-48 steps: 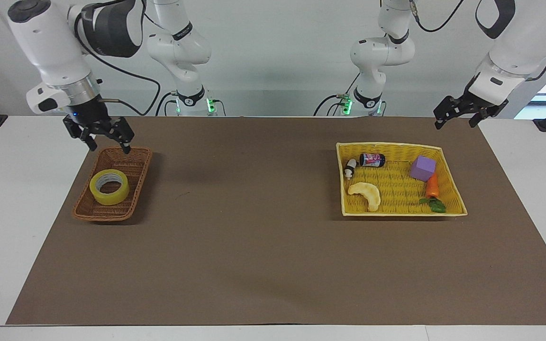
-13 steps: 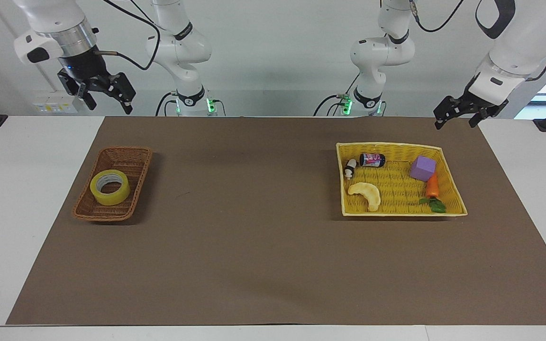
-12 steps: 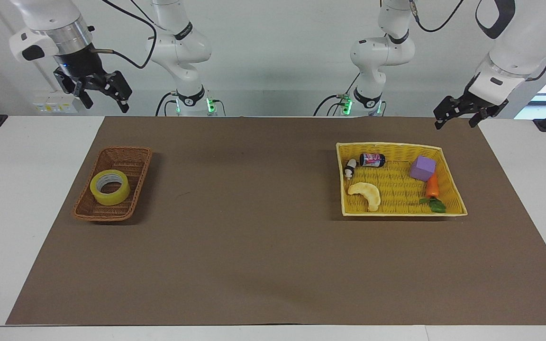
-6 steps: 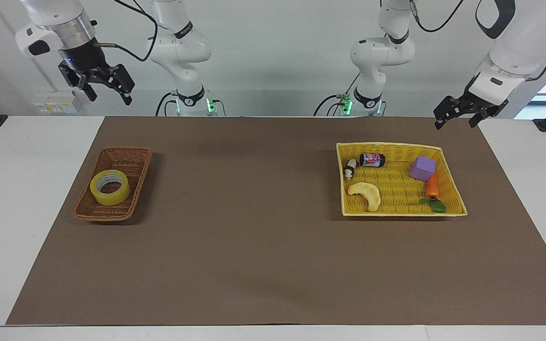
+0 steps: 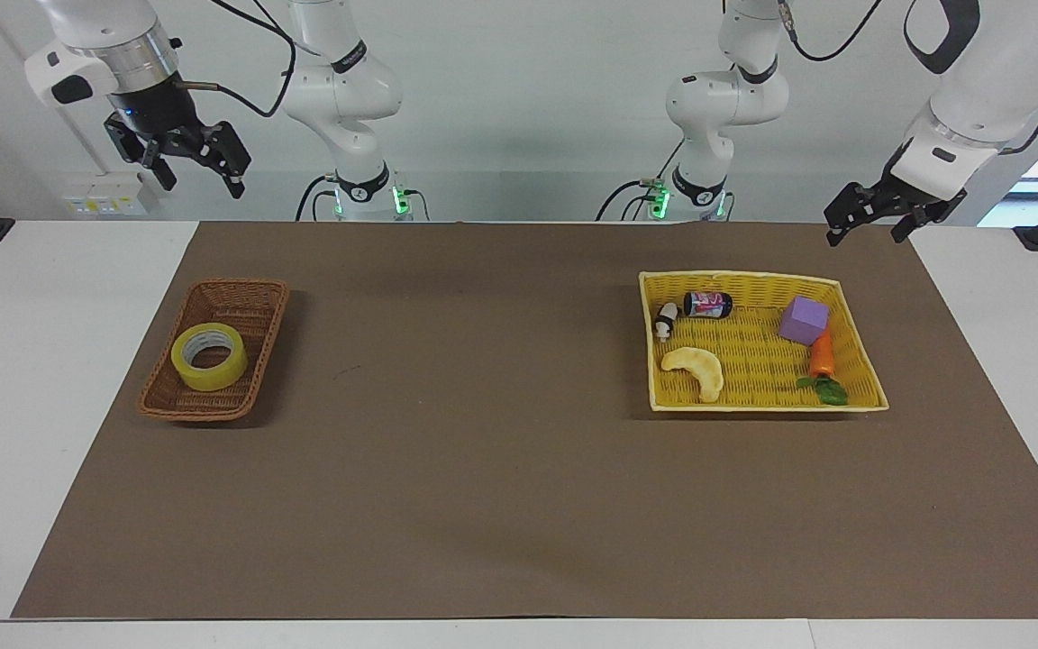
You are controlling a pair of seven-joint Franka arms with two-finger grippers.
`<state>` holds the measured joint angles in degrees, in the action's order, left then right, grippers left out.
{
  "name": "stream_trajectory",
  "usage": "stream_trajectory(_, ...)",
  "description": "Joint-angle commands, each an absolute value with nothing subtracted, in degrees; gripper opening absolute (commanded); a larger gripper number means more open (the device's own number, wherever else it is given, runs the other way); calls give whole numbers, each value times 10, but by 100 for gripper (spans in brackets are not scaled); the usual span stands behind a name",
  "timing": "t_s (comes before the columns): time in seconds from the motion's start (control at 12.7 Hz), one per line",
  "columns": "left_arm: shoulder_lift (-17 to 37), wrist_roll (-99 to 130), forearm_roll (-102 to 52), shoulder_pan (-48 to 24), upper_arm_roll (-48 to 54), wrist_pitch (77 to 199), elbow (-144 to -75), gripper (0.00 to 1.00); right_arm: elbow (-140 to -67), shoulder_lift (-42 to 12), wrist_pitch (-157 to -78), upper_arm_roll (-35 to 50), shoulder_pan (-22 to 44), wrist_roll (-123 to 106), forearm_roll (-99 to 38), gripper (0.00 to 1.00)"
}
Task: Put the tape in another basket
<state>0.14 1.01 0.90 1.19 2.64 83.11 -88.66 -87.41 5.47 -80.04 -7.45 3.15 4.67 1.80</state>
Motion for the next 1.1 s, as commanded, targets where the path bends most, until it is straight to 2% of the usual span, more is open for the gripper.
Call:
stream_trajectory(0.0, -2, 5, 11, 14, 26, 823, -881, 100, -856, 51, -788, -75, 29, 31, 32, 100)
stream_trajectory(0.39, -2, 5, 11, 14, 26, 823, -881, 100, -860, 54, -769, -77, 26, 29, 31, 100)
stream_trajectory(0.71, -2, 5, 11, 14, 26, 823, -881, 100, -860, 53, -803, -72, 32, 32, 33, 100)
stream_trajectory(1.02, -2, 5, 11, 14, 26, 823, -881, 100, -858, 53, -791, -78, 17, 29, 20, 100)
